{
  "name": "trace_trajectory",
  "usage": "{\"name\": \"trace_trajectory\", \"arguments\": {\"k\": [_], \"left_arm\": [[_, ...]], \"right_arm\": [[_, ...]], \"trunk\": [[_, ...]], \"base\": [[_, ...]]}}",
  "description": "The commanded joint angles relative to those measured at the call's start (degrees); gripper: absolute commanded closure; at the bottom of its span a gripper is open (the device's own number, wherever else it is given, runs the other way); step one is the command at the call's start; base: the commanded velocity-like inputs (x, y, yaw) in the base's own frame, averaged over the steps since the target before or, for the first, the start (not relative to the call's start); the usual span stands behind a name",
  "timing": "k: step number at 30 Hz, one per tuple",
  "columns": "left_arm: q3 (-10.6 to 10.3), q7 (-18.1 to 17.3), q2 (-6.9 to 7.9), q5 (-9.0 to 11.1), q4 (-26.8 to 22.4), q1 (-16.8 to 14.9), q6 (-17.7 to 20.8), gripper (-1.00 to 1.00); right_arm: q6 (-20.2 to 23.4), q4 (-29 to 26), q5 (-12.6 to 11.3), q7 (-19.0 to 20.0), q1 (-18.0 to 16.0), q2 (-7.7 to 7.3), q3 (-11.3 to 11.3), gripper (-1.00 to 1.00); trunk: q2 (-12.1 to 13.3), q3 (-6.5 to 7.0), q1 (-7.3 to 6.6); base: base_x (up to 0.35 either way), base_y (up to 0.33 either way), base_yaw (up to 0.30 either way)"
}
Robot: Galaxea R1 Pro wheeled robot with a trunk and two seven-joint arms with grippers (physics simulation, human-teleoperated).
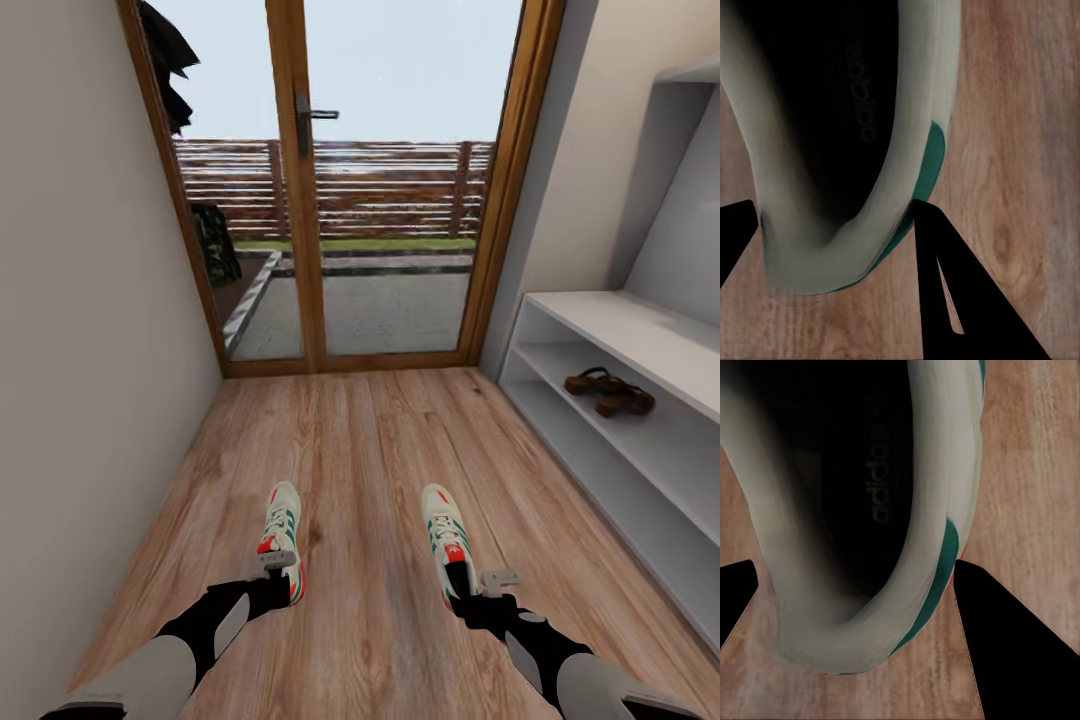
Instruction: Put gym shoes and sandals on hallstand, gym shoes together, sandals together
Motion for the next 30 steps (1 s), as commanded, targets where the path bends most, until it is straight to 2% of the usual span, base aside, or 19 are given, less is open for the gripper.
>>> {"name": "trace_trajectory", "arguments": {"k": [1,11,16,30], "left_arm": [[0.0,-0.1,0.00,-0.1,0.0,0.0,0.0,1.00],[0.0,-0.1,0.00,-0.1,0.0,0.0,0.0,1.00],[0.1,-0.2,0.01,-0.1,-0.1,0.0,-0.2,1.00],[0.0,-0.2,0.01,-0.1,-0.2,0.0,-0.3,1.00]], "right_arm": [[0.0,0.0,-0.1,-0.1,0.0,0.00,0.0,1.00],[0.0,0.0,-0.1,-0.1,0.0,0.01,0.0,1.00],[0.0,0.0,-0.1,-0.1,0.0,-0.03,0.0,1.00],[0.0,0.0,-0.1,-0.1,0.0,-0.02,0.0,1.00]], "trunk": [[0.0,-0.09,0.00],[0.0,-0.76,0.00],[0.0,-0.79,0.00],[0.0,-0.80,0.00]], "base": [[0.350,0.000,-0.001],[0.350,0.000,-0.001],[0.283,0.000,-0.111],[0.048,0.000,-0.255]]}}
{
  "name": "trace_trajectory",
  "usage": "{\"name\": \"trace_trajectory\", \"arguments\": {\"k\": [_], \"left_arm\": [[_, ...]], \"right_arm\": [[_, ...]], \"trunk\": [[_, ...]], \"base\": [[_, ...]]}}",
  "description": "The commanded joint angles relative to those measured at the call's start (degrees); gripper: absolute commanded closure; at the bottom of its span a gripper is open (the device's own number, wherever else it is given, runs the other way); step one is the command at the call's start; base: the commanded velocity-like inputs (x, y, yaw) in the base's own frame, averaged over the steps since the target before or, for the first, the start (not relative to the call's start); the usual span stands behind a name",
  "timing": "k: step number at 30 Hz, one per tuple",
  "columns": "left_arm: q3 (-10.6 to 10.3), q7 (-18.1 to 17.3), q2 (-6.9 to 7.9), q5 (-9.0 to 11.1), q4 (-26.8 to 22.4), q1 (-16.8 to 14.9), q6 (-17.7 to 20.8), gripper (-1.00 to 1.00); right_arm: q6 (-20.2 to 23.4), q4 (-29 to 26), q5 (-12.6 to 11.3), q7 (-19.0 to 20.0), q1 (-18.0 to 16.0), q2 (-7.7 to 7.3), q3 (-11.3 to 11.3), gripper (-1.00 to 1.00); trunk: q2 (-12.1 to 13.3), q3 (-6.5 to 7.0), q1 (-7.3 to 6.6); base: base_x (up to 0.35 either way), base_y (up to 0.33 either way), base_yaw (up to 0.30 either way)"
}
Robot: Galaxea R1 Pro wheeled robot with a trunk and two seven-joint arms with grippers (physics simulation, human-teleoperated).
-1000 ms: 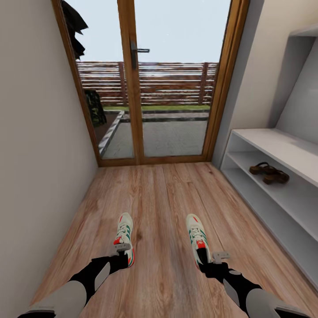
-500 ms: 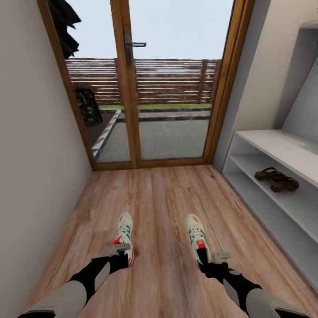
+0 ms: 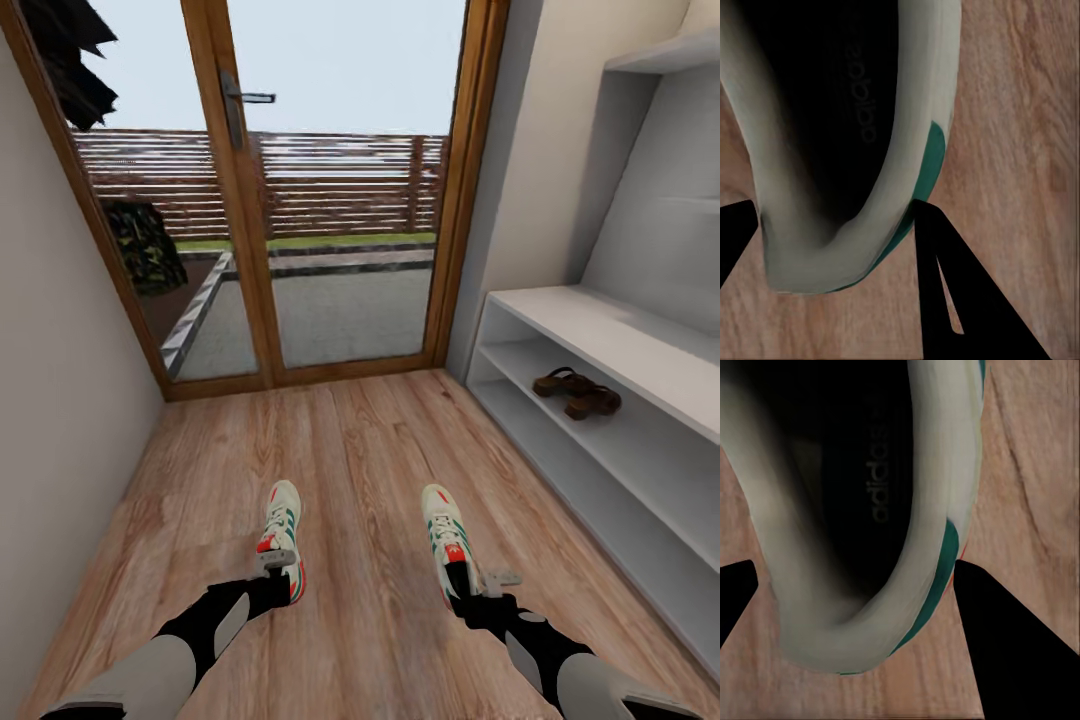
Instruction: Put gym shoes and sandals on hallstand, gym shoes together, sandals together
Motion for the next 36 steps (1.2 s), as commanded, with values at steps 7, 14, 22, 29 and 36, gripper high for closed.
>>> {"name": "trace_trajectory", "arguments": {"k": [7,14,22,29,36], "left_arm": [[0.0,-0.1,0.01,-0.1,0.0,0.0,0.0,1.00],[0.0,-0.1,-0.01,-0.1,0.0,0.0,0.0,1.00],[0.2,-0.1,-0.06,-0.1,-1.9,0.0,0.0,1.00],[0.3,-0.1,-0.07,-0.1,-3.0,0.0,0.1,1.00],[0.3,-0.1,-0.02,-0.1,-3.2,0.0,0.1,1.00]], "right_arm": [[0.0,0.0,-0.1,-0.1,0.0,-0.05,0.0,1.00],[0.0,0.0,-0.1,-0.1,0.0,-0.05,0.0,1.00],[0.1,0.0,0.0,-0.2,0.0,-0.05,0.0,1.00],[0.1,0.0,0.0,-0.2,0.0,-0.05,0.0,1.00],[0.1,0.0,0.0,-0.2,0.0,-0.04,0.0,1.00]], "trunk": [[0.0,0.00,0.00],[0.0,0.00,0.00],[0.0,0.00,0.00],[0.0,0.00,0.00],[0.0,0.00,0.00]], "base": [[0.003,0.000,-0.285],[0.000,0.000,-0.287],[0.000,0.000,-0.288],[0.000,0.000,-0.289],[0.000,0.000,-0.289]]}}
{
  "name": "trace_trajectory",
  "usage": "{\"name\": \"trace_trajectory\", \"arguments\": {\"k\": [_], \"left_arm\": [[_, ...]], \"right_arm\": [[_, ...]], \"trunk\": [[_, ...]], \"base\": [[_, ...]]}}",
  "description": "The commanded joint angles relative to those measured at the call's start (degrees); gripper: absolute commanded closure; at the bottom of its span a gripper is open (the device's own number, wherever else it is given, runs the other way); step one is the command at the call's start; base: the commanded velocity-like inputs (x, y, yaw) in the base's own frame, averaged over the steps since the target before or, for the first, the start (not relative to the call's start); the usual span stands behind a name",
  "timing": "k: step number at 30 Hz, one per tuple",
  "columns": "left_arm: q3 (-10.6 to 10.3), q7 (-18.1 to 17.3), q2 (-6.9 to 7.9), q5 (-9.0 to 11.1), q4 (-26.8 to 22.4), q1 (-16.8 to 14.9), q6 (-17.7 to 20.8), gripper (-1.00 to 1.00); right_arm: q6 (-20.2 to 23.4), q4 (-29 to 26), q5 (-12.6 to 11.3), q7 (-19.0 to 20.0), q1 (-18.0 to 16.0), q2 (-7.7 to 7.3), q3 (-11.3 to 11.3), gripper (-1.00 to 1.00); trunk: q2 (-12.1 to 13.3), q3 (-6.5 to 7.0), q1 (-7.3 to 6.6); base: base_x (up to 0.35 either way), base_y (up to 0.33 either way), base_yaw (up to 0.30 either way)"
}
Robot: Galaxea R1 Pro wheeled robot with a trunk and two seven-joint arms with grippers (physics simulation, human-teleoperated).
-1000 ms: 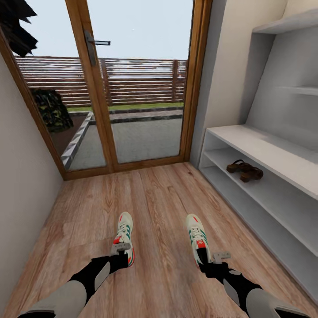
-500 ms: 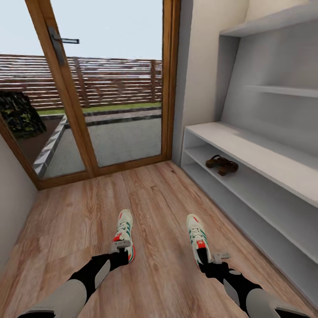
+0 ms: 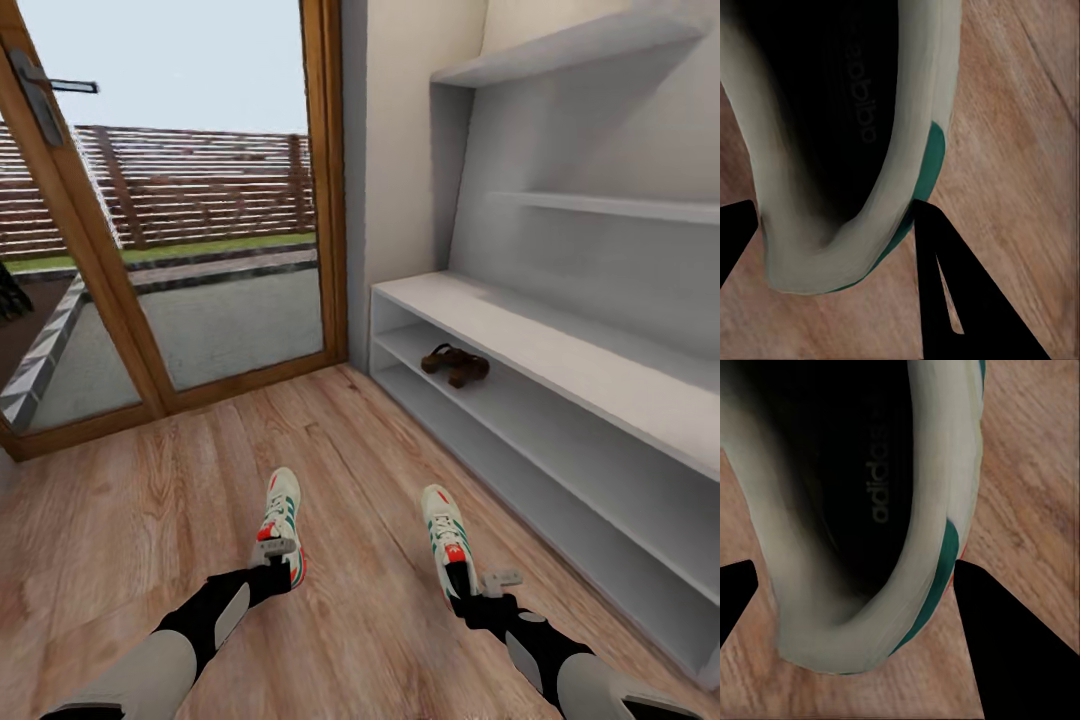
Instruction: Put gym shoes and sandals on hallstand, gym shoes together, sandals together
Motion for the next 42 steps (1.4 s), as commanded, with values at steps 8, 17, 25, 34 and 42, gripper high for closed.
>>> {"name": "trace_trajectory", "arguments": {"k": [8,17,25,34,42], "left_arm": [[-0.1,-0.1,-0.05,-0.1,-0.1,0.0,0.0,1.00],[-0.2,-0.1,-0.05,-0.1,-0.1,0.0,0.1,1.00],[-0.1,-0.1,-0.06,0.0,-0.1,0.0,0.2,1.00],[-0.1,-0.1,-0.06,-0.1,-0.1,0.0,0.2,1.00],[-0.1,-0.1,-0.04,-0.1,-0.1,0.0,0.2,1.00]], "right_arm": [[0.0,0.0,-0.1,-0.1,0.0,0.04,0.0,1.00],[0.1,0.1,-0.1,0.0,0.0,0.13,0.0,1.00],[0.1,0.2,-0.1,0.1,0.0,0.16,0.0,1.00],[0.1,0.3,-0.1,0.0,0.0,0.16,0.0,1.00],[0.1,0.3,-0.1,0.0,0.0,0.52,0.0,1.00]], "trunk": [[0.0,0.00,0.00],[0.0,0.00,0.00],[0.0,0.00,0.00],[0.0,0.00,0.00],[0.0,0.00,0.00]], "base": [[0.000,0.000,-0.289],[0.000,0.000,-0.289],[0.001,0.000,-0.289],[0.178,0.009,-0.191],[0.315,0.119,-0.048]]}}
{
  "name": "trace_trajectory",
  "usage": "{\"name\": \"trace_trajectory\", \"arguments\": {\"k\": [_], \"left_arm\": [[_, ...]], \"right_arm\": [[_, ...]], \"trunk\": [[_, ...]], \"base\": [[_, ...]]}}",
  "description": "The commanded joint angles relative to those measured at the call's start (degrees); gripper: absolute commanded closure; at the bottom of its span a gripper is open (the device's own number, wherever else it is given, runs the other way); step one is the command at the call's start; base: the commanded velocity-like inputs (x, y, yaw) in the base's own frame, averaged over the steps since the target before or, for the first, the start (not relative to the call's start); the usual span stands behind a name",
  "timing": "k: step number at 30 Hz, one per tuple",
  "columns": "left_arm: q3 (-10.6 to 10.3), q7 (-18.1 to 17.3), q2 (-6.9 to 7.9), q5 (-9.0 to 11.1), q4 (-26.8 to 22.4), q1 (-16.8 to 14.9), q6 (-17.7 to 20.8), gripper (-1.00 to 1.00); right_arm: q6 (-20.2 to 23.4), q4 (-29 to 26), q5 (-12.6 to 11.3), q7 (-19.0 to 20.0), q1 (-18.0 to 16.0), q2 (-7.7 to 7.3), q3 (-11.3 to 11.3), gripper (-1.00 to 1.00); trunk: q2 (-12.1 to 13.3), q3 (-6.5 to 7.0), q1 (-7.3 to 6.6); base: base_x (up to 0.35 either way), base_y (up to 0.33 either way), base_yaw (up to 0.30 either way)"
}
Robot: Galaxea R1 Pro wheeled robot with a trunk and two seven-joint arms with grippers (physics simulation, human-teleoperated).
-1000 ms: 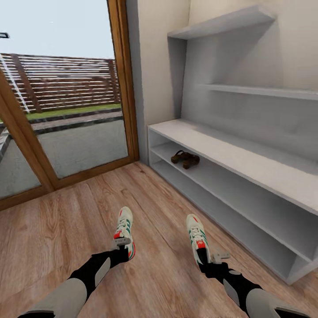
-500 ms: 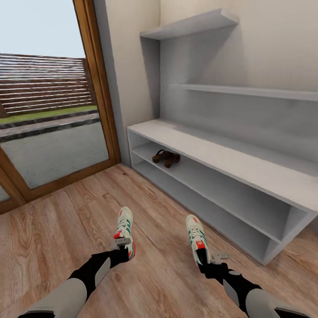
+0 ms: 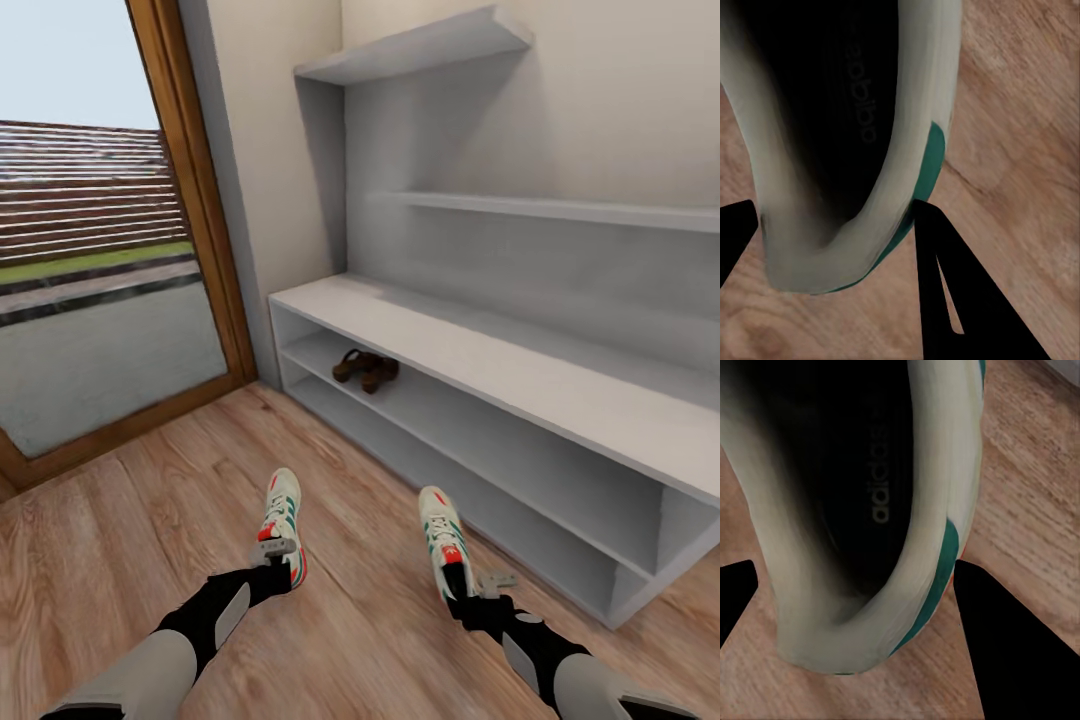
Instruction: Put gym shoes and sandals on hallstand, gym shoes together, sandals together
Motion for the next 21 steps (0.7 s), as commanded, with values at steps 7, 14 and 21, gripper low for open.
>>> {"name": "trace_trajectory", "arguments": {"k": [7,14,21], "left_arm": [[0.0,-0.1,-0.01,-0.1,0.0,0.0,-0.1,1.00],[0.0,-0.3,0.01,-0.2,0.0,0.0,0.0,1.00],[0.0,-0.3,0.00,-0.2,0.0,0.0,0.1,1.00]], "right_arm": [[0.0,0.0,0.0,-0.1,0.0,0.74,-0.1,1.00],[0.0,0.0,0.0,-0.1,0.0,0.78,-0.1,1.00],[-0.1,0.0,0.0,-0.1,0.0,0.79,-0.1,1.00]], "trunk": [[0.0,-0.16,0.00],[0.0,-0.26,0.00],[0.0,-0.27,0.00]], "base": [[0.099,0.057,-0.194],[0.007,0.201,-0.075],[-0.066,0.316,-0.011]]}}
